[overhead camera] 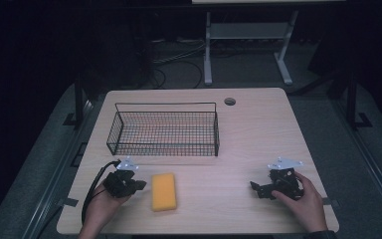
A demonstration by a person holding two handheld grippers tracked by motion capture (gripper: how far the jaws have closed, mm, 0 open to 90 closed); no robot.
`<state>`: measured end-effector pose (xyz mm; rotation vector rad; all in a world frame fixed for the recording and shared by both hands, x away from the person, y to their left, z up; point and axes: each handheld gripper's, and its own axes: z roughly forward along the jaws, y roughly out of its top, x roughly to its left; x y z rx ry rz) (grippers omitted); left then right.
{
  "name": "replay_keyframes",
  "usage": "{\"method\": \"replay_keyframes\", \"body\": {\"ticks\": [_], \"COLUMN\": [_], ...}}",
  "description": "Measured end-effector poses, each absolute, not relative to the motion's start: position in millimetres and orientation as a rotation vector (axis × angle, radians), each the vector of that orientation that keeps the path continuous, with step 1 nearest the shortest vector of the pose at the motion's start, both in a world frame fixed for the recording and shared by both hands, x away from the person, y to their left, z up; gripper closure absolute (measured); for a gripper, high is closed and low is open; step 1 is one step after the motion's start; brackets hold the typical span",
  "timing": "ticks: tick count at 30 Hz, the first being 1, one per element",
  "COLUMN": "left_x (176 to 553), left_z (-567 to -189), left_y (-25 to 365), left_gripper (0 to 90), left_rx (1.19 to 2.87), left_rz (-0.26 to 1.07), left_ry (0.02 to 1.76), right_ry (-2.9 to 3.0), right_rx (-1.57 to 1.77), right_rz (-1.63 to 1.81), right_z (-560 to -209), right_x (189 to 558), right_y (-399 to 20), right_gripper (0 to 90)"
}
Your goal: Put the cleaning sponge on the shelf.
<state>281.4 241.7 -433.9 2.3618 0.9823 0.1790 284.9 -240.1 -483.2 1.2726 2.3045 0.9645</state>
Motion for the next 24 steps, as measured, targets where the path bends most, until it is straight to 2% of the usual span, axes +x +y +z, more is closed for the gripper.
{"method": "replay_keyframes", "body": {"ticks": [24], "left_x": [290.7], "left_z": [-434.8], "left_y": [220.9], "left_gripper": [89.6], "left_rx": [2.395], "left_rz": [0.168], "left_ry": [0.937], "right_ry": [2.304], "right_rx": [1.272], "right_rz": [0.965], "right_z": [-483.2], "right_x": [284.9], "right_y": [-240.1], "right_gripper": [0.3]}}
